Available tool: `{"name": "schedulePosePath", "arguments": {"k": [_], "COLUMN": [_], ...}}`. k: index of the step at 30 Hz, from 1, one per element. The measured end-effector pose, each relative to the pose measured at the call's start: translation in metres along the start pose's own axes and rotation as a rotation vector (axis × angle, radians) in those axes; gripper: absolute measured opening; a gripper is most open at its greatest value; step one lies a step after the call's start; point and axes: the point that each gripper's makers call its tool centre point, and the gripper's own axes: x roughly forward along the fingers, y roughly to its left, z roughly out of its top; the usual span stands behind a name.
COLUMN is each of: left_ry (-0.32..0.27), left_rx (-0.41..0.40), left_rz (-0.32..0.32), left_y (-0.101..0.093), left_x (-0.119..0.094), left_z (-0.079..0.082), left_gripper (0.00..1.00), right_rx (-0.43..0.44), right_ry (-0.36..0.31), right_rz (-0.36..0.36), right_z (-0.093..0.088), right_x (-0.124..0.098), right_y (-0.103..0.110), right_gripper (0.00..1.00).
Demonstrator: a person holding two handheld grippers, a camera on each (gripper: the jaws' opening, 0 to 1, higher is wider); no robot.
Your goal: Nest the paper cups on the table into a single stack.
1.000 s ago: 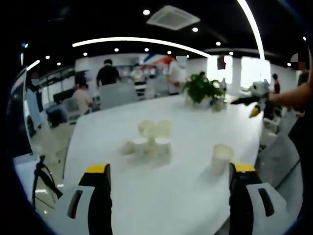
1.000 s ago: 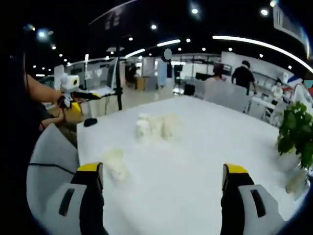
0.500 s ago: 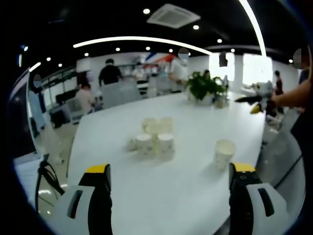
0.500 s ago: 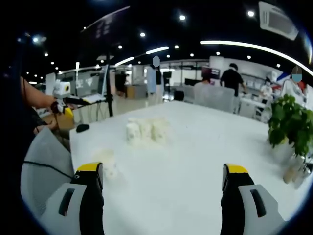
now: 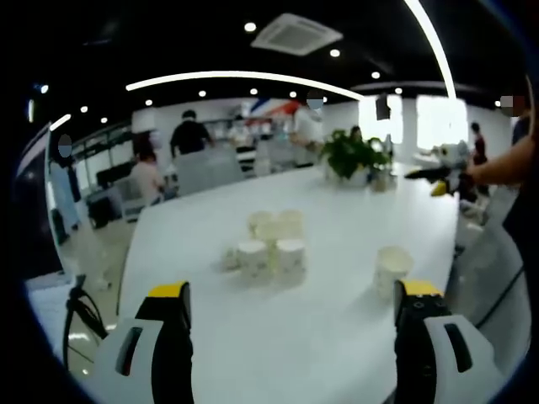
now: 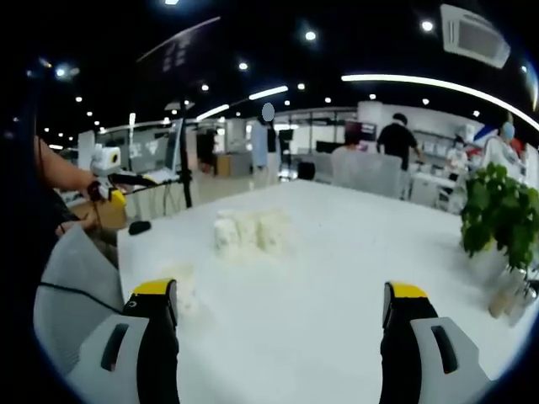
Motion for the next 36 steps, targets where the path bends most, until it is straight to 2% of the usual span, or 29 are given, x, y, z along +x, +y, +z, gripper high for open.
{"name": "schedulePosePath", "arguments": {"k": [7, 13, 19, 22, 29, 33, 36], "left_ry": [-0.008, -0.005, -0.006, -0.023, -0.009, 0.005, 0.014], "left_rx": [0.003, -0.023, -0.012, -0.044, -0.038, -0.022, -0.010], "left_rz": [-0.009, -0.014, -0.004, -0.012, -0.009, -0.013, -0.012], "left_y": [0.002, 0.001, 0.004, 0.005, 0.007, 0.005, 0.004], "left_x": [0.008, 0.013, 0.015, 0.017, 0.023, 0.025, 0.026], "left_z": [-0.004, -0.009, -0.009, -0.007, -0.009, -0.012, -0.013], "left_gripper": [0.98, 0.98, 0.98, 0.98, 0.98, 0.98, 0.98], "right_rx": [-0.006, -0.006, -0.016, -0.013, 0.000, -0.030, -0.003], "right_ry": [-0.039, -0.037, -0.027, -0.033, -0.052, -0.052, -0.051], "right_rz": [0.009, 0.015, 0.016, 0.017, 0.022, 0.010, 0.006], "right_z": [0.003, 0.002, -0.001, -0.002, 0.003, 0.001, -0.001], "right_x": [0.007, 0.014, 0.021, 0.025, 0.044, 0.055, 0.061], "right_y": [-0.006, -0.011, -0.012, -0.014, -0.015, -0.020, -0.024], "right_gripper": [1.00, 1.00, 1.00, 1.00, 1.00, 1.00, 1.00]}}
